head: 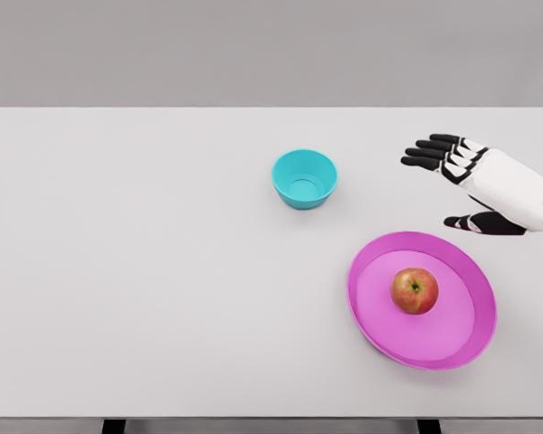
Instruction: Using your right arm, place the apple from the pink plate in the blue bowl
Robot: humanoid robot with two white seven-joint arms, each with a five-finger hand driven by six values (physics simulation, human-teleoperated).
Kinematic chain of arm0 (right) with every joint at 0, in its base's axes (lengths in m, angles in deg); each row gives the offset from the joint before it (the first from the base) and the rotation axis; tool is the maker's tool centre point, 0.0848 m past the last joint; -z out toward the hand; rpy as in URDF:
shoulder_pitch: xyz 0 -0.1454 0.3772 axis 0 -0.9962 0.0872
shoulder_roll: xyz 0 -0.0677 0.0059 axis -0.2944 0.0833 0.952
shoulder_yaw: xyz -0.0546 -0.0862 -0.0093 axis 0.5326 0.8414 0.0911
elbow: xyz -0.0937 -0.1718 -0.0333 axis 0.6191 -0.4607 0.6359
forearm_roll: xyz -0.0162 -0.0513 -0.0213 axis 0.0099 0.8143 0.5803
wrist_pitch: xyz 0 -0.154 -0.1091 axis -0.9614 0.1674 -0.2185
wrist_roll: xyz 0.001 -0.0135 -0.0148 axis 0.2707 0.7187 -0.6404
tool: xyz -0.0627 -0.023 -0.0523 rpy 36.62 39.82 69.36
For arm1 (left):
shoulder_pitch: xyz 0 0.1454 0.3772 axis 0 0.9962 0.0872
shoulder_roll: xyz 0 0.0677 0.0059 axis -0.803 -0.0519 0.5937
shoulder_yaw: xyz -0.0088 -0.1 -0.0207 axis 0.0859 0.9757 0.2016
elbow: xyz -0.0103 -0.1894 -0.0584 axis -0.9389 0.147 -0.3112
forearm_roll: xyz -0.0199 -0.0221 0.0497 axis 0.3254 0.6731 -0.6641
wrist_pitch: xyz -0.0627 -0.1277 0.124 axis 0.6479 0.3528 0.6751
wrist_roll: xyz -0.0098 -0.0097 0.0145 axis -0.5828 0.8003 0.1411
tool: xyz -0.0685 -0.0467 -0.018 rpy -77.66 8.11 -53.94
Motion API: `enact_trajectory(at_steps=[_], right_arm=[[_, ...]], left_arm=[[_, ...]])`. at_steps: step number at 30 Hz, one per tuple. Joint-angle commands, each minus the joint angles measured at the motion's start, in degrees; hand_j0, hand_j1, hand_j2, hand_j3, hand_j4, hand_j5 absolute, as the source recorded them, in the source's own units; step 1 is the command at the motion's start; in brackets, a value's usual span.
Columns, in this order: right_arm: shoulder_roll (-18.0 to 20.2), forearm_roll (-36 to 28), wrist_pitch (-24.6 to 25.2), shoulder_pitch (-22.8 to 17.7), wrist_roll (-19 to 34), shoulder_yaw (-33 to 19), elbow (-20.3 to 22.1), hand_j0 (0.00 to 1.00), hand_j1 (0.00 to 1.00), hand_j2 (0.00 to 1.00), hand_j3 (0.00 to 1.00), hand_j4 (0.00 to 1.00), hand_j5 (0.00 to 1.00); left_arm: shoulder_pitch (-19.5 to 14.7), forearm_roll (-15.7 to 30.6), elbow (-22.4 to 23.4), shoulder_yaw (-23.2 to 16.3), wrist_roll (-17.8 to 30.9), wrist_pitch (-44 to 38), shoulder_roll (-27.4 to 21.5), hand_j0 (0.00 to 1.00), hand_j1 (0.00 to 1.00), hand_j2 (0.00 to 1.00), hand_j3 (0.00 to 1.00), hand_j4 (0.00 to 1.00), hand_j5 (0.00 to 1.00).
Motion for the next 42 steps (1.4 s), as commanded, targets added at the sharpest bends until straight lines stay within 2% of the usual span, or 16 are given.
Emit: enact_trajectory(at_steps=[1,6,9,12,13,16,19,21,24,28,32,42], right_arm=[[0.1,-0.39,-0.01,0.0,-0.03,0.17,0.15,1.0,1.0,1.0,1.0,1.0,1.0],[0.98,-0.74,-0.01,-0.61,-0.12,-0.09,0.06,1.0,1.0,1.0,1.0,1.0,1.0],[2.73,-0.39,-0.01,-2.81,1.1,-0.7,-0.29,1.0,1.0,1.0,1.0,1.0,1.0],[3.96,-0.91,-0.01,-3.16,18.66,-1.58,-0.03,1.0,1.0,1.0,1.0,1.0,1.0],[4.23,-1.0,-0.01,-3.16,22.19,-1.93,0.06,1.0,1.0,1.0,1.0,1.0,1.0],[4.23,-1.18,-0.01,-3.16,28.96,-3.6,0.15,1.0,1.0,1.0,1.0,1.0,1.0],[3.09,-1.18,-0.01,-2.9,34.5,-3.08,-0.03,1.0,1.0,1.0,1.0,1.0,1.0],[0.45,-1.01,-0.01,-3.69,34.95,-2.99,-0.29,1.0,1.0,1.0,1.0,1.0,1.0],[-1.13,-0.74,-0.01,-3.78,35.12,-2.81,-0.29,1.0,1.0,1.0,1.0,1.0,1.0],[-1.66,-0.48,-0.01,-2.73,35.21,-2.64,-0.55,1.0,1.0,1.0,1.0,1.0,1.0],[-1.66,-0.39,-0.01,0.17,35.21,0.0,-0.55,1.0,1.0,1.0,1.0,1.0,1.0],[-2.72,-0.39,-0.01,1.23,37.16,2.72,-0.29,1.0,1.0,1.0,1.0,1.0,1.0]], left_arm=[[0.0,0.0,0.0,0.0,0.01,0.0,0.0,1.0,1.0,1.0,1.0,1.0,1.0],[0.0,0.0,0.0,0.0,0.01,0.0,0.0,1.0,1.0,1.0,1.0,1.0,1.0],[0.0,0.0,0.0,0.0,0.01,0.0,0.0,1.0,1.0,1.0,1.0,1.0,1.0],[0.0,0.0,0.0,0.0,0.01,0.0,0.0,1.0,1.0,1.0,1.0,1.0,1.0],[0.09,0.0,0.0,0.0,0.01,0.0,0.0,1.0,1.0,1.0,1.0,1.0,1.0],[0.0,0.0,0.0,0.0,0.01,0.0,0.0,1.0,1.0,1.0,1.0,1.0,1.0],[0.0,0.0,0.0,0.0,0.01,0.0,0.0,1.0,1.0,1.0,1.0,1.0,1.0],[0.0,0.0,0.0,0.0,0.01,0.0,0.0,1.0,1.0,1.0,1.0,1.0,1.0],[0.0,0.0,0.0,0.0,0.01,0.0,0.0,1.0,1.0,1.0,1.0,1.0,1.0],[0.0,0.0,0.0,0.0,0.01,0.0,0.0,1.0,1.0,1.0,1.0,1.0,1.0],[0.0,0.0,0.0,0.0,0.01,0.0,0.0,1.0,1.0,1.0,1.0,1.0,1.0],[0.0,0.0,0.0,0.0,0.01,0.0,0.0,1.0,1.0,1.0,1.0,1.0,1.0]])
